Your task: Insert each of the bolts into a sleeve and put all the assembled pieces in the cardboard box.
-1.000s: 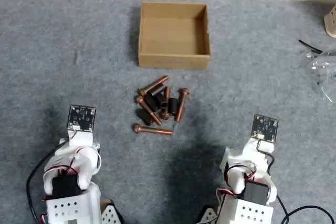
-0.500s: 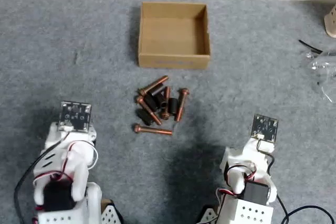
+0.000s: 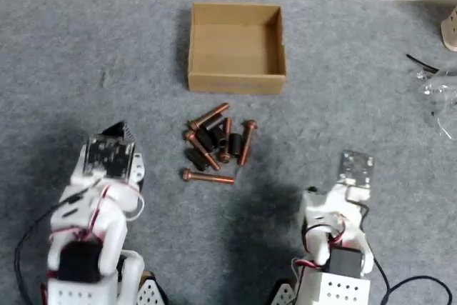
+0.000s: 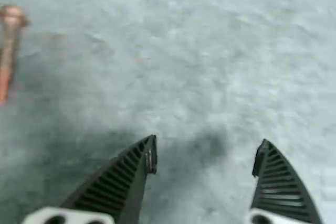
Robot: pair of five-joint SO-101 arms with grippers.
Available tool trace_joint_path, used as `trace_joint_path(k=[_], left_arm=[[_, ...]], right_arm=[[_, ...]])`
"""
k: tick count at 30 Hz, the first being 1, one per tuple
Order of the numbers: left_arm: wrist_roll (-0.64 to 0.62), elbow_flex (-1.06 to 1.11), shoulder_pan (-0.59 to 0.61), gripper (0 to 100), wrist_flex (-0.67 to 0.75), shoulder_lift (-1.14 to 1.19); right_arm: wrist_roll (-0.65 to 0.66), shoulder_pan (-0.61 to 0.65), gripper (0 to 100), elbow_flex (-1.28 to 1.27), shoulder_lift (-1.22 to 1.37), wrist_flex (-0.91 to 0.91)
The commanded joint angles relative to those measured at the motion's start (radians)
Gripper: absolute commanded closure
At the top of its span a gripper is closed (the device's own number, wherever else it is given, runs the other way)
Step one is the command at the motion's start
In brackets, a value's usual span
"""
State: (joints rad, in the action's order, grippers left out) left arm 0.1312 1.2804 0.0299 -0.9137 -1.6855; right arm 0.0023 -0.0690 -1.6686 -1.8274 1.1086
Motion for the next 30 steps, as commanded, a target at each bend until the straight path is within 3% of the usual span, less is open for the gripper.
trace_joint_path(k=[1, 5, 11, 15, 22, 26, 30], left_arm=[[-0.009, -0.076, -0.013, 99, 0.135, 0.288], [-0.015, -0.159, -0.016, 99, 0.199, 0.55], [-0.126, -0.305, -0.044, 99, 0.206, 0.877], [-0.169, -0.351, -0.044, 99, 0.209, 1.038], [-0.192, -0.28, -0.041, 99, 0.391, 1.208], [-0.192, -0.265, -0.041, 99, 0.417, 1.224], [-0.19, -0.265, -0.039, 99, 0.417, 1.224]], right_arm=[[-0.008, 0.107, 72.0, -0.147, -0.004, -0.038], [-0.008, 0.136, 72.0, -0.147, -0.008, -0.013], [-0.008, 0.131, 72.0, -0.147, -0.007, -0.031], [-0.003, 0.054, 72.0, -0.145, -0.01, -0.036], [0.0, -0.14, 72.0, -0.076, -0.008, -0.013], [0.153, -0.168, 72.0, -0.021, -0.008, 0.036], [0.163, -0.173, 72.0, -0.013, -0.008, 0.033]])
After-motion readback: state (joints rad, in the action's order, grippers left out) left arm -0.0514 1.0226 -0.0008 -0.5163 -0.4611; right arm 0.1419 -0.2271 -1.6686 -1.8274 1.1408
